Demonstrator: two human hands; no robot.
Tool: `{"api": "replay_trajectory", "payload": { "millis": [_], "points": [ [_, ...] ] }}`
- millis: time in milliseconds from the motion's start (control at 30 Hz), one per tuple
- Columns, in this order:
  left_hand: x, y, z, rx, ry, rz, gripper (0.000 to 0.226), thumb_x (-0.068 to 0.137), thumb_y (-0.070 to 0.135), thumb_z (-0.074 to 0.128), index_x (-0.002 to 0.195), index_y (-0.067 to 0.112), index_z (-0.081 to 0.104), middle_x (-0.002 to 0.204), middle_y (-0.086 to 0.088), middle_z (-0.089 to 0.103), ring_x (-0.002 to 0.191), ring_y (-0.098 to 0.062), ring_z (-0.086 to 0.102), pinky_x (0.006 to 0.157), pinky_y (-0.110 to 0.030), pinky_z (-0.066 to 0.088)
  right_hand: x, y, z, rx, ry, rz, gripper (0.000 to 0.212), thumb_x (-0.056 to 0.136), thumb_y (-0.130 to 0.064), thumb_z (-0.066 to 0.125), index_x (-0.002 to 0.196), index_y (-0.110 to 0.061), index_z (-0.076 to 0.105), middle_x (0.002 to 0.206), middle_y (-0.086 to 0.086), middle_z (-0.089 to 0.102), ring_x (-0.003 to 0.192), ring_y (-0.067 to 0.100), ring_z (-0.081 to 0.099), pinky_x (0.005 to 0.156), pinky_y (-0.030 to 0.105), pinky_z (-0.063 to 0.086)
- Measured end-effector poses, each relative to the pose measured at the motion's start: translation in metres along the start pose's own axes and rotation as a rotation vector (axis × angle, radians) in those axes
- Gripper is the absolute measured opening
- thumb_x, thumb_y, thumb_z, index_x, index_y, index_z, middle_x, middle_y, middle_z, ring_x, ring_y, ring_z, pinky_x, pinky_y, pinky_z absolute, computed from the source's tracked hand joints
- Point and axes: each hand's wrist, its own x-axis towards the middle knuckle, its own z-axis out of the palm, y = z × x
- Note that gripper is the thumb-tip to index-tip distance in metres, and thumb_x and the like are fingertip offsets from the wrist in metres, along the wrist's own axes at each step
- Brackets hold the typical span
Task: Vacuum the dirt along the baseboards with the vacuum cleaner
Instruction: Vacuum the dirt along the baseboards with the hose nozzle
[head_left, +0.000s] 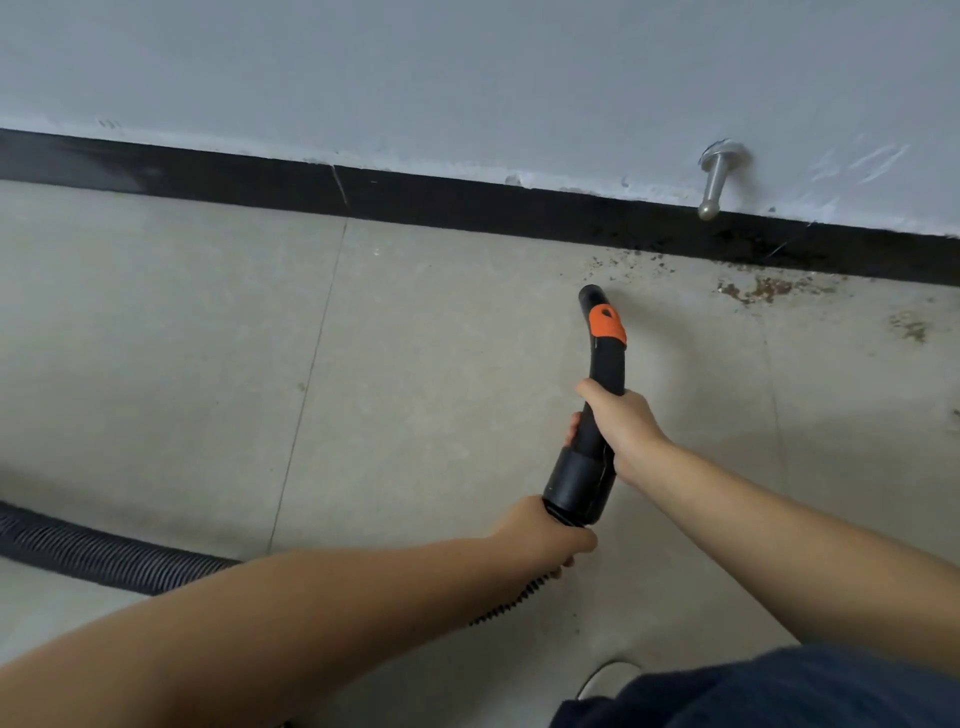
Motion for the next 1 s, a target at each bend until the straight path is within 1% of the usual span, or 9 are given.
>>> {"api": "replay_trajectory", "payload": {
  "millis": [133,267,400,567,700,767,900,1000],
  "points": [
    [-0.001,0.001,-0.001,-0.021,0.010,0.002,0.017,0.079,0.015,0.066,0.086,0.022,0.052,0.072,-0.003,0.057,0.063,-0.017,0.054,0.063,-0.028,0.048,0.000,-0.007,0.005,-0.036,-0.065,0.003,0.014,0.088,-0.013,0.058,0.092,-0.009,0.045,0.057,0.009,0.053,0.043,0.022,0.050,0.051,0.029,0.049],
    [0.001,0.008,-0.007,-0.081,0.019,0.020,0.017,0.081,0.013,0.066,0.087,0.020,0.052,0.074,-0.003,0.056,0.060,-0.013,0.054,0.060,-0.025,0.048,0.004,-0.015,0.014,-0.044,-0.079,-0.010,0.013,0.087,-0.013,0.058,0.091,-0.009,0.046,0.058,0.010,0.054,0.044,0.023,0.050,0.054,0.030,0.049],
    [0.004,0.011,-0.010,-0.084,0.009,0.028,0.017,0.082,0.013,0.066,0.087,0.020,0.052,0.075,-0.003,0.056,0.058,-0.011,0.053,0.057,-0.022,0.047,0.006,-0.018,0.014,-0.020,-0.069,-0.011,0.013,0.087,-0.013,0.058,0.089,-0.009,0.046,0.059,0.010,0.054,0.044,0.023,0.050,0.054,0.030,0.049],
    [0.008,0.011,-0.006,-0.036,-0.020,0.012,0.017,0.081,0.013,0.067,0.087,0.020,0.053,0.074,-0.003,0.057,0.060,-0.013,0.054,0.058,-0.024,0.048,0.005,-0.013,0.003,0.009,-0.024,0.000,0.014,0.087,-0.014,0.058,0.090,-0.009,0.046,0.059,0.009,0.054,0.043,0.022,0.051,0.053,0.029,0.049],
    [0.008,0.006,-0.003,-0.008,-0.035,0.005,0.017,0.081,0.012,0.067,0.084,0.020,0.053,0.074,-0.004,0.057,0.057,-0.012,0.054,0.056,-0.023,0.047,0.003,-0.005,-0.001,0.020,-0.007,0.001,0.015,0.087,-0.014,0.058,0.092,-0.009,0.045,0.057,0.008,0.054,0.043,0.022,0.051,0.053,0.029,0.050],
    [0.008,0.006,-0.005,-0.012,-0.038,0.017,0.017,0.082,0.011,0.067,0.084,0.019,0.053,0.073,-0.003,0.056,0.056,-0.011,0.053,0.054,-0.022,0.046,0.004,-0.005,0.000,0.036,0.000,-0.005,0.015,0.087,-0.013,0.058,0.093,-0.009,0.045,0.057,0.008,0.054,0.044,0.022,0.051,0.052,0.029,0.049],
    [0.012,0.015,-0.013,0.022,-0.045,0.066,0.018,0.081,0.010,0.067,0.085,0.020,0.053,0.073,-0.002,0.057,0.058,-0.011,0.055,0.057,-0.022,0.048,0.006,-0.012,-0.002,0.119,0.025,-0.002,0.016,0.086,-0.011,0.059,0.090,-0.009,0.044,0.059,0.009,0.053,0.046,0.022,0.050,0.055,0.032,0.048],
    [0.015,0.020,-0.013,0.076,-0.067,0.074,0.016,0.081,0.012,0.067,0.088,0.018,0.054,0.071,-0.001,0.058,0.055,-0.009,0.054,0.054,-0.019,0.047,0.006,-0.013,-0.011,0.163,0.048,0.015,0.015,0.087,-0.012,0.059,0.089,-0.009,0.044,0.061,0.009,0.053,0.047,0.021,0.050,0.054,0.030,0.049]
  ]
}}
